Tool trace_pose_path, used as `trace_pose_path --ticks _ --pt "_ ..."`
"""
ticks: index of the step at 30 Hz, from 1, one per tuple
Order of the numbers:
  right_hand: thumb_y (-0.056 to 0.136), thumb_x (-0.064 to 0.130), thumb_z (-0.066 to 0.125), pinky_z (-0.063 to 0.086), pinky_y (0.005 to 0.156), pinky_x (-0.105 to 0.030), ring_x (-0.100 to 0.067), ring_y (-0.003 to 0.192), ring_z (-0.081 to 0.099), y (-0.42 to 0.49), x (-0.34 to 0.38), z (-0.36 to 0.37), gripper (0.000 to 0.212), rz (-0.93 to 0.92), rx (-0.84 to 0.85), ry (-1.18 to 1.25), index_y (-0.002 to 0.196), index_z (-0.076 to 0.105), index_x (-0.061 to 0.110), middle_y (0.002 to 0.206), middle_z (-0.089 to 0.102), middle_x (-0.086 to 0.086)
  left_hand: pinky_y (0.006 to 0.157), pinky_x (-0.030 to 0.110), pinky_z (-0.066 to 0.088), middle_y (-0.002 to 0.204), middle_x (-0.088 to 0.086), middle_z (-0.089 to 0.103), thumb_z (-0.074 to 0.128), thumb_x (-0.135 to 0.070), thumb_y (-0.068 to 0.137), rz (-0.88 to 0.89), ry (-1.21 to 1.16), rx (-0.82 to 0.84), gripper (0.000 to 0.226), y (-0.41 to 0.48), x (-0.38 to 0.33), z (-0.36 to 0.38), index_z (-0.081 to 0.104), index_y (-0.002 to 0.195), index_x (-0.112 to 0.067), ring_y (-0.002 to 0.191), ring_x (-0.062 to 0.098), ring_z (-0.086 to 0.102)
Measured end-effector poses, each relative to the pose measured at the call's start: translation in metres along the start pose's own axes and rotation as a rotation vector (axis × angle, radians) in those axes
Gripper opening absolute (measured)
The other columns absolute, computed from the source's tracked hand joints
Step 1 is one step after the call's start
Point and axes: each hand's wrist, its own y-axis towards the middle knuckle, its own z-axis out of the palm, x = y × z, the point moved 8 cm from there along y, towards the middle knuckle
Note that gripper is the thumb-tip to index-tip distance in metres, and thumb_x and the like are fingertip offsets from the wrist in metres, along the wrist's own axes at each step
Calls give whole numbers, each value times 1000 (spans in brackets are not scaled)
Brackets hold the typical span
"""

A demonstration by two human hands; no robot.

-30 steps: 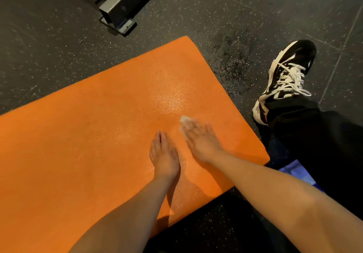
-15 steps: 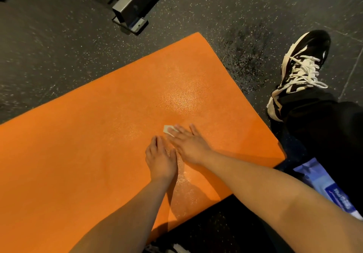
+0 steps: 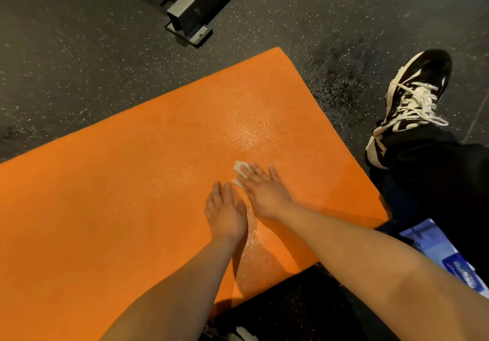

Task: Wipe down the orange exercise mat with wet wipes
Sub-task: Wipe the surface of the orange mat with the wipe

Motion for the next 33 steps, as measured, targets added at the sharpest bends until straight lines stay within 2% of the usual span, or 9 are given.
trace_pose_path --ticks 3,5,8,13,15,20,25,30,33 --pt "105 19 34 -7 122 -52 -17 156 -12 -22 -56 -16 66 326 -111 34 162 5 32 170 -7 8 121 43 9 168 6 7 36 -38 106 37 44 26 60 -7 -2 4 17 160 -20 150 31 10" --pt "104 17 34 -4 123 -52 -18 156 -12 -35 -66 -18 67 421 -107 59 163 5 30 170 -9 6 120 45 11 167 4 10 35 -37 106 22 67 17 57 -16 -4 5 20 159 -23 148 31 13" --pt "102 14 38 -4 124 -51 -19 156 -12 -47 -38 -5 69 350 -46 115 163 8 30 170 -8 5 111 44 17 159 -2 22 36 -36 105 -18 116 -3 52 -33 -10 4 25 156 -33 137 27 25" --pt "109 26 31 -11 122 -46 -12 155 -11 -87 0 23 60 6 120 51 161 4 37 169 -2 13 106 41 21 154 -3 28 39 -36 103 27 103 52 54 -57 -15 7 26 155 -33 131 23 31" --pt "109 27 28 -10 122 -48 -14 155 -12 -100 -17 17 59 61 111 24 161 4 37 169 -3 14 111 43 19 158 -3 24 41 -37 102 68 127 91 57 -63 -17 7 23 156 -30 138 24 27" --pt "104 17 30 -4 124 -51 -20 155 -13 -131 -64 -2 66 497 41 91 163 2 28 170 -9 7 119 45 12 162 -2 19 45 -39 99 127 134 188 60 -82 -21 11 27 155 -30 147 25 17" --pt "108 28 27 1 126 -48 -17 156 -7 -148 -9 18 56 182 176 71 162 11 30 170 -3 9 115 46 17 159 0 24 48 -40 97 135 96 208 48 -108 -41 18 43 144 -34 142 29 21" --pt "105 23 30 1 124 -53 -21 156 -8 -182 -53 11 63 543 87 86 163 7 31 169 -8 11 115 47 15 163 -2 17 60 -52 87 163 86 305 63 -125 -51 30 40 145 -38 145 29 16" --pt "104 16 35 5 124 -51 -23 156 -6 -192 -49 18 67 465 129 52 163 5 30 170 -8 11 118 49 10 167 -4 6 65 -60 85 182 122 359 76 -130 -48 34 32 150 -39 150 32 8"
